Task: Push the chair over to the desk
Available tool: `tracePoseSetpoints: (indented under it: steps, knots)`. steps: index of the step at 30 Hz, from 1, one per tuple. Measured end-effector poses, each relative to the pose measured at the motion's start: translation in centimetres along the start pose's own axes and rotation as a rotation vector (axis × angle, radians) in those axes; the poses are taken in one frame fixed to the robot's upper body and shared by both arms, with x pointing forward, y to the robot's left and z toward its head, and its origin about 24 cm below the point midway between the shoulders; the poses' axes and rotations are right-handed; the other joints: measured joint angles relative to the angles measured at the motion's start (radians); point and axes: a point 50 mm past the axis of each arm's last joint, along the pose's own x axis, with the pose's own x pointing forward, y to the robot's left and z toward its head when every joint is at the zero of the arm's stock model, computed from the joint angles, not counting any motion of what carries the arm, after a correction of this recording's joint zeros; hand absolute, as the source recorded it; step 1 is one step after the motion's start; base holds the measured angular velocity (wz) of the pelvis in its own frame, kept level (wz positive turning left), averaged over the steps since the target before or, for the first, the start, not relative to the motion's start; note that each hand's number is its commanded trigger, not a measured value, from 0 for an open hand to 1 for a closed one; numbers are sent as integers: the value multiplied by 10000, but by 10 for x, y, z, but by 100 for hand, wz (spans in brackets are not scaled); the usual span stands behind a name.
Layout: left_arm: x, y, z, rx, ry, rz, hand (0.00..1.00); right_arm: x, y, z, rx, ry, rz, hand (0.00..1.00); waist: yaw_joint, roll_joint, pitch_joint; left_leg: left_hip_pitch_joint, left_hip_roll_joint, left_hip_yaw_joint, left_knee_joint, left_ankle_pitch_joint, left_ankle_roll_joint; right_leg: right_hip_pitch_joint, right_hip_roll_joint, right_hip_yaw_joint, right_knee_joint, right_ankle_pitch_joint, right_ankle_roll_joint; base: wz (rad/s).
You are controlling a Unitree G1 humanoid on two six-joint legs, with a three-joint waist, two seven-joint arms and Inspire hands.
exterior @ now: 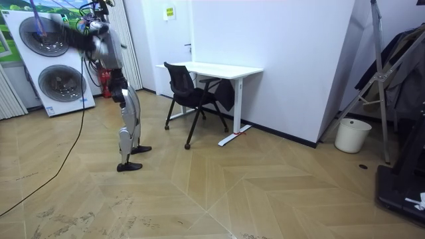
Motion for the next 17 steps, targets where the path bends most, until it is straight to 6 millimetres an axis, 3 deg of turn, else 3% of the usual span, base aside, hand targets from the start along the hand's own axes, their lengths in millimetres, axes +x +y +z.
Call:
tracePoseSetpoints:
  steps: [1,4,6,8,10,13,17]
  knots:
    - [-3,9,-27,779,750,-71,0,-1,-13,-28,-1082,567,-190,0,-82,9,6,17,37,7,72,-105,-47,41,8,21,37,-53,3,0]
    - [-11,25,-73,2778,2127,-1075,0,-6,-29,-67,-3896,1195,520,0,-98,42,20,159,123,145,139,-239,-67,93,13,232,137,-87,10,-21]
    - [-17,22,-85,3985,2341,-2223,0,-13,-25,-84,-5367,1446,1621,0,-99,41,23,175,130,175,159,-240,-52,101,4,230,121,-62,14,-4]
    - [-24,12,-90,4878,2359,-3498,0,-22,-14,-96,-6647,1581,2891,0,-138,44,28,174,116,185,186,-222,-9,100,-8,231,137,-53,21,0]
    - [-39,-12,-96,5993,2262,-5259,0,-42,12,-114,-7801,1978,4733,0,-155,64,41,193,101,211,194,-216,1,109,1,250,126,-27,44,0]
    - [-61,-47,-98,6870,2030,-7186,0,-68,44,-129,-8158,2413,6725,0,-154,118,75,196,23,214,302,-228,26,138,47,221,91,5,67,1]
    - [-84,-79,-95,7104,1631,-8697,0,-87,60,-138,-8052,2905,8359,0,-123,180,114,203,-25,228,294,-259,79,237,27,184,-86,56,96,3]
